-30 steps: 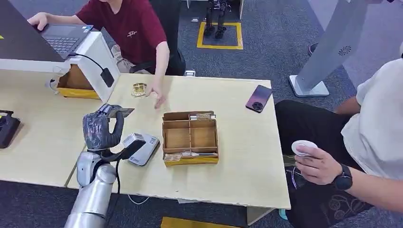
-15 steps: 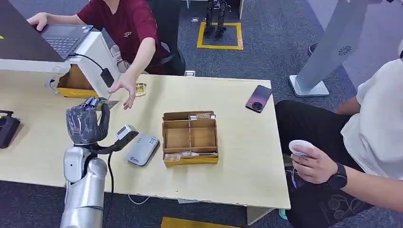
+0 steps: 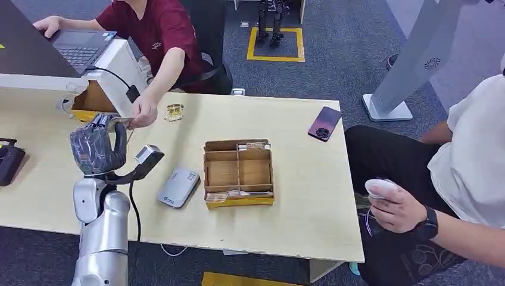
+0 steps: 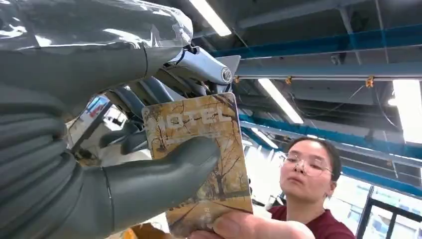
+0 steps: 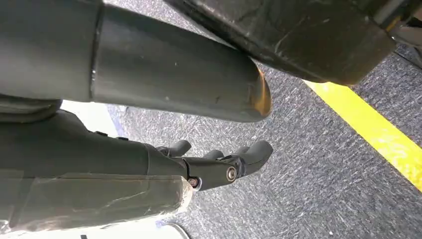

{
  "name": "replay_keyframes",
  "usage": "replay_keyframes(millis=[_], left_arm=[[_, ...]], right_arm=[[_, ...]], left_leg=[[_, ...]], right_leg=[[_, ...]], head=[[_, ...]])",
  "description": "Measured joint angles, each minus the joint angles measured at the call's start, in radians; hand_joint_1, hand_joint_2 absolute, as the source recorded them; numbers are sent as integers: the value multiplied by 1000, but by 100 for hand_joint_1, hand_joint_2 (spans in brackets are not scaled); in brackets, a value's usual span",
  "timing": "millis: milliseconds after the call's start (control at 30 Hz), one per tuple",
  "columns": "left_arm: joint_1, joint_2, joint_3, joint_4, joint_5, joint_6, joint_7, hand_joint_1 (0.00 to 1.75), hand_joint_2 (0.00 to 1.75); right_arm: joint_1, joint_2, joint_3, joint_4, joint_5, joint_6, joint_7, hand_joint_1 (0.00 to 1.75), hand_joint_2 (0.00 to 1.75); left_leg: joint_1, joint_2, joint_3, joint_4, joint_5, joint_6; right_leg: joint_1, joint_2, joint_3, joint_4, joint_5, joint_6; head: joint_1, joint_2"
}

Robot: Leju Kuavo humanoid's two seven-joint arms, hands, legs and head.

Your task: Pass the card to the sensor for recognition and then transmit it.

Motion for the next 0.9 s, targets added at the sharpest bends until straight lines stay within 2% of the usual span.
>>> replay_keyframes(millis=[100,200,367,500,567,667,733,800,900], left_arm=[[-3,-8,18,13,24,0,-41,0,175],[-13,-22,38,29,58,0,-43,0,175],[-52,-32,66,111,120,0,-37,0,175],[-87,-28,65,226,338,-18,-7,0,175],[-92,-20,35,273,494,-109,24,0,175],[-56,10,-79,271,660,-272,53,0,175],[16,32,-186,197,761,-391,55,0,175],[84,55,-283,117,829,-482,60,0,175],[189,90,-406,-12,874,-538,59,0,175]], right_arm=[[0,0,0,0,0,0,2,0,0],[0,0,0,0,0,-2,3,0,0],[0,0,0,0,-2,-6,6,0,0],[-1,0,0,0,-3,-14,7,0,0],[0,0,-2,0,-5,-17,10,0,0],[1,0,-14,0,-7,-22,8,0,0],[3,0,-29,0,-10,-26,6,0,0],[8,0,-40,0,-11,-28,6,0,0],[10,0,-56,0,-12,-29,7,0,0]], left_leg=[[0,0,0,0,0,0],[0,0,0,0,0,0],[0,0,0,0,0,0],[0,0,0,0,0,0],[0,0,0,0,0,0],[0,0,0,0,0,0],[0,3,0,0,0,0],[0,2,-1,0,-1,1],[0,2,-3,0,-1,1]], right_leg=[[0,0,0,0,0,0],[0,0,0,0,0,0],[0,0,0,0,0,0],[0,0,0,0,0,0],[0,0,0,0,0,0],[0,0,0,0,0,0],[0,3,-1,0,0,0],[0,3,-1,0,0,0],[0,2,-3,-1,-1,1]], head=[[0,0],[0,0],[0,0],[-1,0],[0,0],[0,0],[-1,0],[0,0],[-1,0]])
